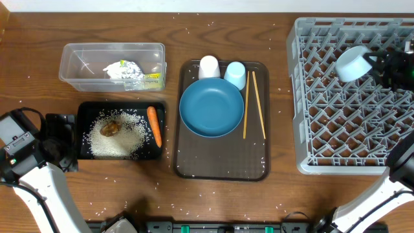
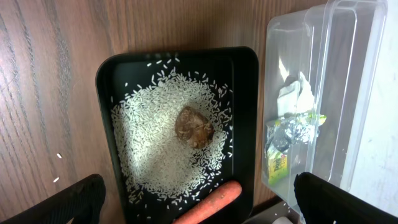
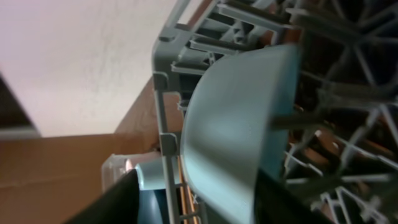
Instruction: Sort waste into correct bins and load items into the dishwasher rack
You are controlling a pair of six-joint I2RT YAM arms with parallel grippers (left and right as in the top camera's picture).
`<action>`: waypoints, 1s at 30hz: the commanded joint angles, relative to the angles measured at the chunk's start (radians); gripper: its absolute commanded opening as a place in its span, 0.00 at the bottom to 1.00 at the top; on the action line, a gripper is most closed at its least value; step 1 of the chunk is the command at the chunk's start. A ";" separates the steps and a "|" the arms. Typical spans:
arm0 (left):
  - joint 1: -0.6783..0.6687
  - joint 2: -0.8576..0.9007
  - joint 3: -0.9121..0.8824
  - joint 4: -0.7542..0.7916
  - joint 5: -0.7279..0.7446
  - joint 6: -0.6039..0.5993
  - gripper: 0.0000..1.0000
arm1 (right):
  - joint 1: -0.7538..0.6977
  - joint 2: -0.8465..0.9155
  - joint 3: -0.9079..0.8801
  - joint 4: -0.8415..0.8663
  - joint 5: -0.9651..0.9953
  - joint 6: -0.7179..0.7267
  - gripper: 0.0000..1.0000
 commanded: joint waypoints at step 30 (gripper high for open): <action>0.003 -0.002 0.002 -0.004 -0.009 0.016 0.98 | 0.906 -0.364 0.002 -0.117 0.628 -0.121 0.99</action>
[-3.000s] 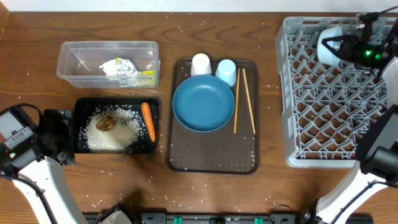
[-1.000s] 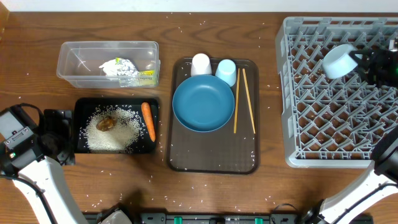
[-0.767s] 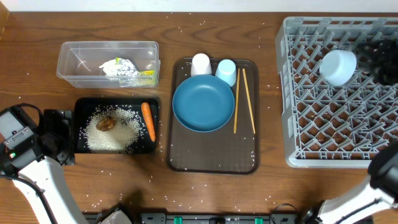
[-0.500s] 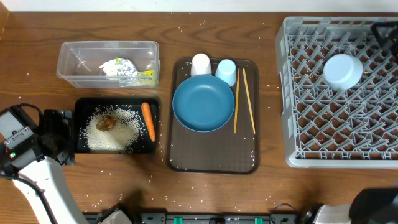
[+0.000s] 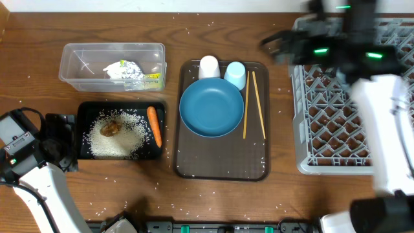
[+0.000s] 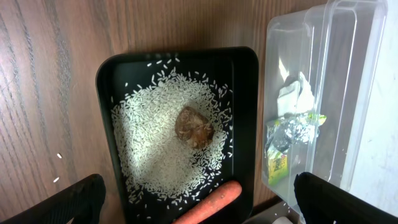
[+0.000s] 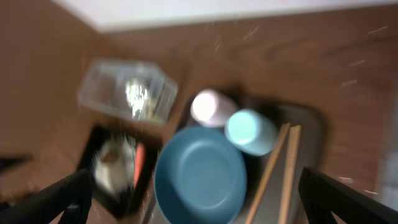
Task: Sort waste into correct bins and load items into the dishwasher rack
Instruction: 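Reach the right gripper left to the teal plate on the tray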
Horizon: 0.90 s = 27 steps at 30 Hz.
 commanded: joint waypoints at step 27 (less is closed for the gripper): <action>0.003 -0.002 0.002 -0.003 -0.009 0.016 0.98 | 0.657 0.469 -0.001 -0.028 0.506 -0.131 0.86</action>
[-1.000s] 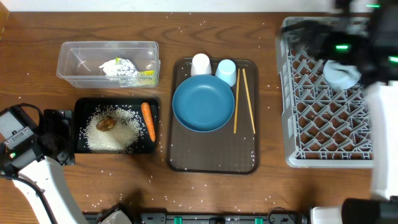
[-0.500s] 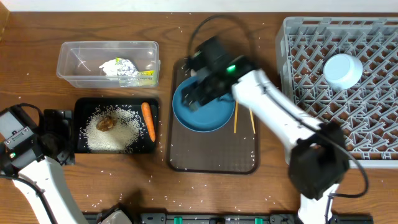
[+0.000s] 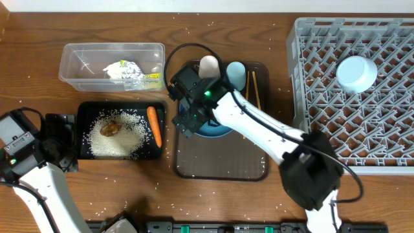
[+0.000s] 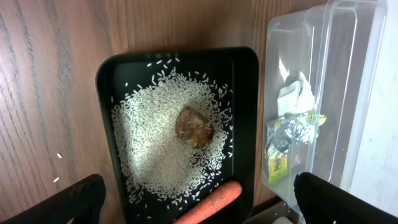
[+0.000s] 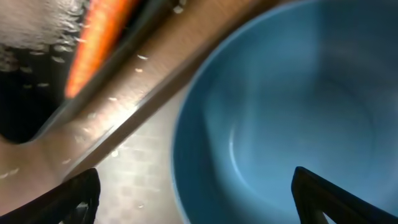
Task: Sort waste into correct bins and load items into the dishwasher rack
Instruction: 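Reach the right gripper left to the teal plate on the tray, then grasp the rim of the teal plate with the right gripper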
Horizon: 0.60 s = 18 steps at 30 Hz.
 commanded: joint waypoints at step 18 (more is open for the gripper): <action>0.003 -0.002 0.002 -0.003 -0.009 0.016 0.98 | 0.018 0.143 0.000 0.000 -0.029 0.071 0.52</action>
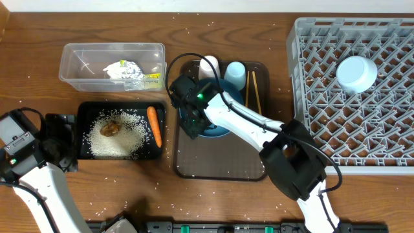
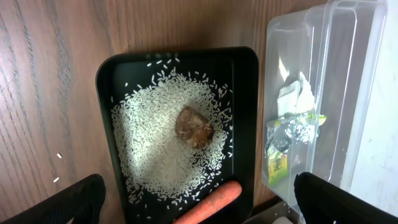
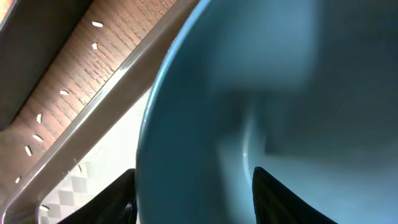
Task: Sort waste into correct bins and load items into the dishwasher rack
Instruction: 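Grasp the rim of the teal plate with the right gripper, then lift the plate and carry it right into the rack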
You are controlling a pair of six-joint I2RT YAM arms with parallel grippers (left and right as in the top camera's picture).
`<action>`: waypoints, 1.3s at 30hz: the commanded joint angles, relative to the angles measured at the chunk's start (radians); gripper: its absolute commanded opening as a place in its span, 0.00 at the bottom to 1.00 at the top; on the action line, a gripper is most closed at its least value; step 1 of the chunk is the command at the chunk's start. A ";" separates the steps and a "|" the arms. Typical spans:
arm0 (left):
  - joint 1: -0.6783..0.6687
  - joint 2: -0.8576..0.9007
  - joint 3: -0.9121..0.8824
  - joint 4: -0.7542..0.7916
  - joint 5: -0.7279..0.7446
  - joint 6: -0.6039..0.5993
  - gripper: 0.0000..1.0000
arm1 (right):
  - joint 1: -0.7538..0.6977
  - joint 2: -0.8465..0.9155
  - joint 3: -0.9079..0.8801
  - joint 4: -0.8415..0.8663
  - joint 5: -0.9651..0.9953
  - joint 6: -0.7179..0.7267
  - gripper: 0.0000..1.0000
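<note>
A blue bowl (image 1: 234, 98) lies on the brown tray (image 1: 220, 162), with a white cup (image 1: 208, 65), a light blue cup (image 1: 235, 72) and chopsticks (image 1: 255, 90) behind it. My right gripper (image 1: 193, 124) is down at the bowl's left rim. In the right wrist view the bowl (image 3: 280, 112) fills the frame and the gripper (image 3: 194, 199) is shut on its rim, one finger outside and one inside. A pale bowl (image 1: 356, 73) sits upside down in the grey dishwasher rack (image 1: 349, 149). My left gripper (image 2: 199, 199) hangs open at the table's left, over the black tray (image 2: 245, 93).
The black tray (image 1: 83, 110) holds rice, a brown lump (image 2: 194, 127) and a carrot (image 1: 154, 125). Behind it a clear bin (image 1: 71, 52) holds crumpled wrappers. Rice grains are scattered over the wooden table. The right arm stretches across the brown tray.
My right gripper was open just over the bowl's left side. It is now lower, with its fingers closed in on the rim. The left arm has not moved.
My right gripper held the pale bowl over the rack. Then it was left of the rack, open and empty. Later the pale bowl sat in the rack and the gripper hovered open at the blue bowl, whose rim it now grips. The left arm stayed still.
</note>
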 commanded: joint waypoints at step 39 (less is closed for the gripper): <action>0.003 -0.002 0.002 -0.004 -0.009 0.016 0.98 | -0.196 -0.407 0.003 -0.089 -0.363 0.107 0.01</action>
